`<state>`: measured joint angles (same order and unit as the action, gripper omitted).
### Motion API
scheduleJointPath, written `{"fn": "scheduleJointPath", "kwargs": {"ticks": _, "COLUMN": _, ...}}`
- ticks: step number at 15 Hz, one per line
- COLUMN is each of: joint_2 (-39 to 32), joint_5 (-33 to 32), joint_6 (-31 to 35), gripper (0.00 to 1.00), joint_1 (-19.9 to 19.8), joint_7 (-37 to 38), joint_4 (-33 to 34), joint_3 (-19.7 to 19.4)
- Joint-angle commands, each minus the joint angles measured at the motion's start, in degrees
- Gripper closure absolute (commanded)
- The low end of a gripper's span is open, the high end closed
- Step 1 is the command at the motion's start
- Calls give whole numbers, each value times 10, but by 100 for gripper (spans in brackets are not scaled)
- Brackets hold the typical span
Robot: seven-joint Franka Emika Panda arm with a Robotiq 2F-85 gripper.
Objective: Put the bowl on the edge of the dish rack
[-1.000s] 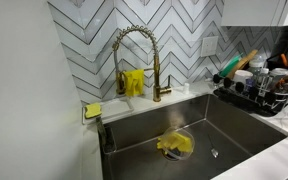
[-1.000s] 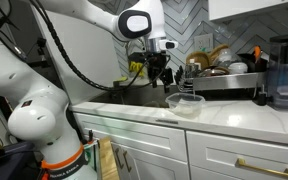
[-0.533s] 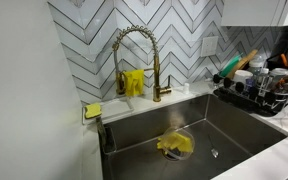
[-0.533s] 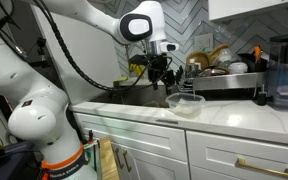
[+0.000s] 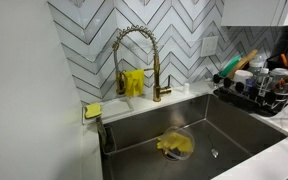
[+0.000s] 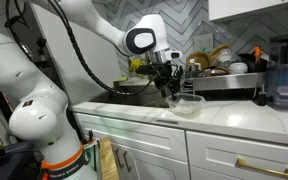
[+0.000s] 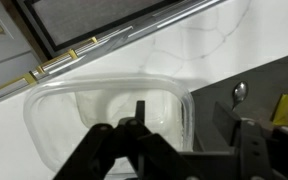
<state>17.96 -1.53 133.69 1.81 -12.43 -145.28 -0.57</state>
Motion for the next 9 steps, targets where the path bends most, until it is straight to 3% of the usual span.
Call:
{"fn": "scheduleJointPath", "kwargs": {"ticks": 1, "joint_2": -12, "joint_5": 0, "joint_6": 39, "gripper": 58, "joint_1": 6, "joint_7": -15, "joint_4": -15, "joint_3": -4}}
{"fn": "scheduleJointPath", "kwargs": {"ticks": 6, "joint_2": -21, "joint_5": 13, "joint_6": 52, "gripper": 96, "joint_1": 10, "joint_7": -31, "joint_4": -17, "joint_3": -8}}
{"fn": "scheduleJointPath", "kwargs": {"ticks": 9, "joint_2": -8, "joint_5": 10, "joint_6": 32, "gripper": 100, "joint_1": 9, "joint_7": -31, "joint_4": -9, "joint_3": -6}}
